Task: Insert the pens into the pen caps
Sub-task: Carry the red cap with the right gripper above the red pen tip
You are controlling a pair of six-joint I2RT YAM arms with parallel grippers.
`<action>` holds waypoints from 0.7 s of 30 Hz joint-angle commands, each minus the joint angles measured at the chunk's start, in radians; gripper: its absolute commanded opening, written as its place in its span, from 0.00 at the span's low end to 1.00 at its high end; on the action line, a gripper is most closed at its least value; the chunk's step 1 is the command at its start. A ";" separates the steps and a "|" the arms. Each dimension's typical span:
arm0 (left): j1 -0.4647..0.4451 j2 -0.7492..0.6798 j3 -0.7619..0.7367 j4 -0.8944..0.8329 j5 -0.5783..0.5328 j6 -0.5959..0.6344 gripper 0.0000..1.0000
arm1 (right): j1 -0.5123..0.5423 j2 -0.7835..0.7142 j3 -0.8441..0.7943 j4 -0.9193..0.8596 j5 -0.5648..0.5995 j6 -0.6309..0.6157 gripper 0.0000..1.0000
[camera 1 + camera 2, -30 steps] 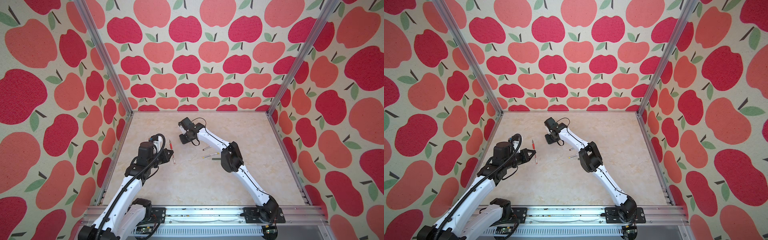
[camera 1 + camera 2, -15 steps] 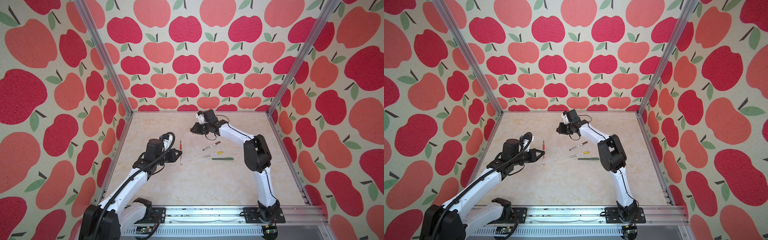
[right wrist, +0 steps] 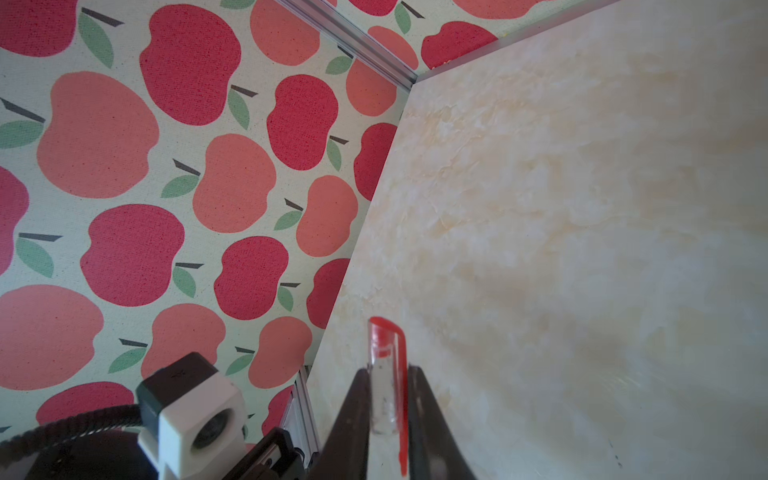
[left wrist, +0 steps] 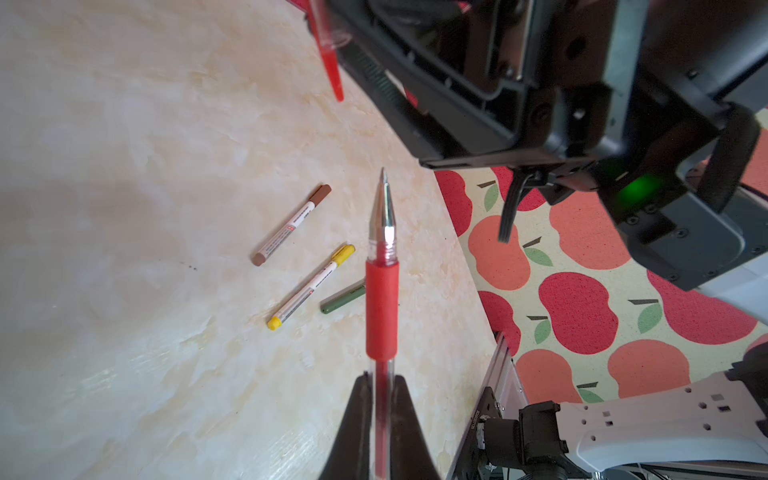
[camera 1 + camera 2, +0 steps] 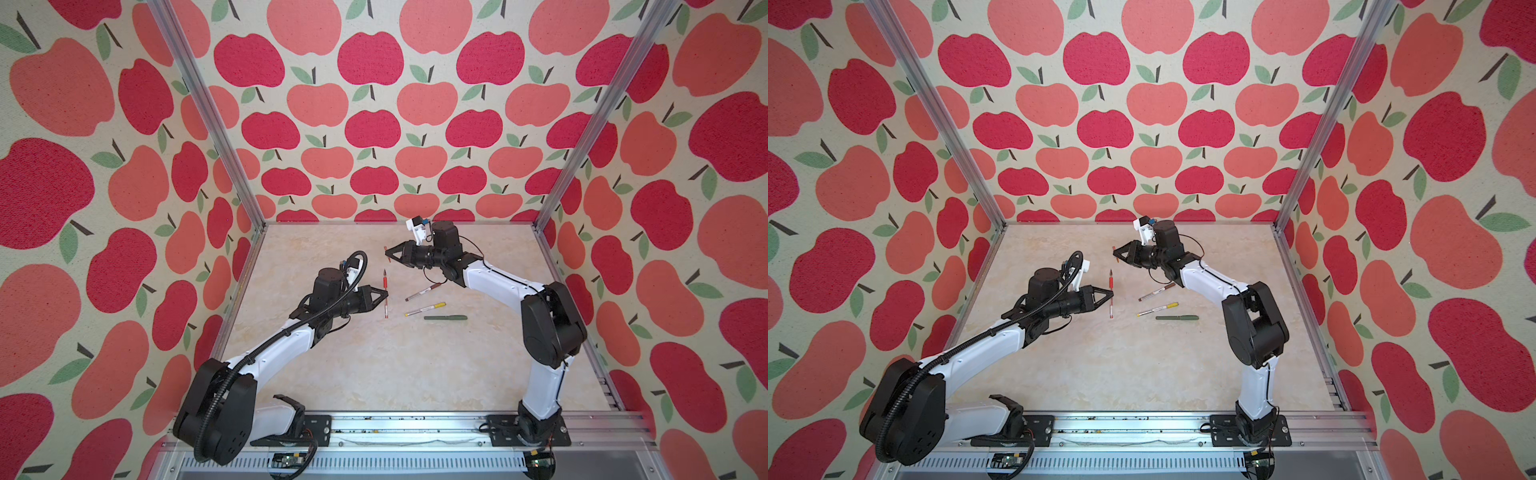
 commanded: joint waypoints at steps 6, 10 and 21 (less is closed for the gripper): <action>-0.011 0.002 0.033 0.033 -0.006 -0.003 0.00 | 0.012 -0.074 -0.052 0.061 -0.019 -0.008 0.19; -0.012 0.011 0.030 0.037 -0.015 0.001 0.00 | 0.019 -0.096 -0.055 0.061 -0.019 -0.009 0.19; -0.014 0.007 0.025 0.034 -0.034 0.005 0.00 | 0.049 -0.137 -0.087 0.053 -0.025 -0.013 0.19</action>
